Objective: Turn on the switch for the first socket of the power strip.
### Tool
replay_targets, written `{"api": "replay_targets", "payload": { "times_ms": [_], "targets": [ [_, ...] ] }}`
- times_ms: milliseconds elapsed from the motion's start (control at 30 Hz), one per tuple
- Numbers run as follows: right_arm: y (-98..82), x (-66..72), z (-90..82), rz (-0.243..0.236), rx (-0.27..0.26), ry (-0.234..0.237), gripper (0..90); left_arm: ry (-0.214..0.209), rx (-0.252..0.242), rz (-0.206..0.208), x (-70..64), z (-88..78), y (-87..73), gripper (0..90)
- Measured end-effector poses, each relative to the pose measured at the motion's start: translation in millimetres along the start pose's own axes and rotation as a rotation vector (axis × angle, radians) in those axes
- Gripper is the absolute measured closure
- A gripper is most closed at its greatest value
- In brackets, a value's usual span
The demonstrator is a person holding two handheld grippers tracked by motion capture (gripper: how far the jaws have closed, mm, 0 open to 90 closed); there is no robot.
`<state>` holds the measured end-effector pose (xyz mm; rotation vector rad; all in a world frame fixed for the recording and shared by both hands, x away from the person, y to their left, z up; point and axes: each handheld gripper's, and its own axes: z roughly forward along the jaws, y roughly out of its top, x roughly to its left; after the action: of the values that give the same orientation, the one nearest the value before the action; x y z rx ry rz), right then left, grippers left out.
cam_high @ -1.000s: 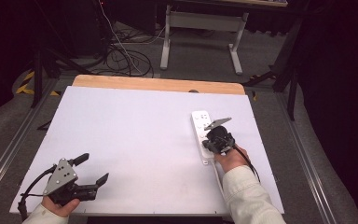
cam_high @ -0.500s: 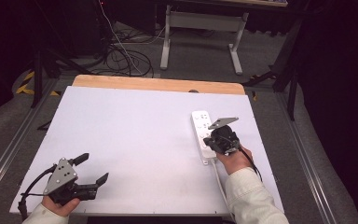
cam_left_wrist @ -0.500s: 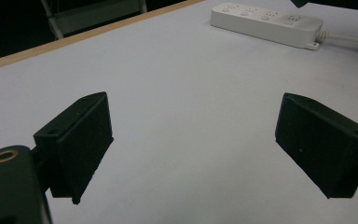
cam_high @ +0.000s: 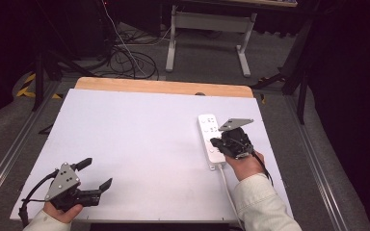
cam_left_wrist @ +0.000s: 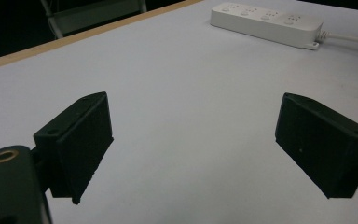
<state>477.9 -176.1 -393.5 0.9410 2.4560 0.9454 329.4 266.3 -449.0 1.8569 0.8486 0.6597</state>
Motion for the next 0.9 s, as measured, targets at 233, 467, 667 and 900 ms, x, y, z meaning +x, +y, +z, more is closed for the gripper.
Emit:
{"api": "replay_targets", "payload": {
  "times_ms": [233, 467, 667, 900],
  "targets": [
    [0.3, -0.2, -2.0, 0.0, -0.005, 0.0, 90.0, 0.002, 0.001, -0.002, 0.0, -0.1, 0.1, 11.5],
    [0.0, -0.1, -9.0, 0.007, -0.061, -0.021, 60.1, 0.005, -0.001, -0.006, 0.1, -0.6, -0.1, 11.5],
    [-2.8, -0.9, -22.8, 0.006, -0.142, -0.018, 37.2, 0.005, 0.0, -0.004, -0.1, -0.4, -0.2, 11.5],
    [-11.4, 3.9, -39.5, -0.009, -0.242, 0.015, 20.1, 0.005, 0.001, -0.002, -0.4, -0.2, -0.1, 11.5]
  ]
}}
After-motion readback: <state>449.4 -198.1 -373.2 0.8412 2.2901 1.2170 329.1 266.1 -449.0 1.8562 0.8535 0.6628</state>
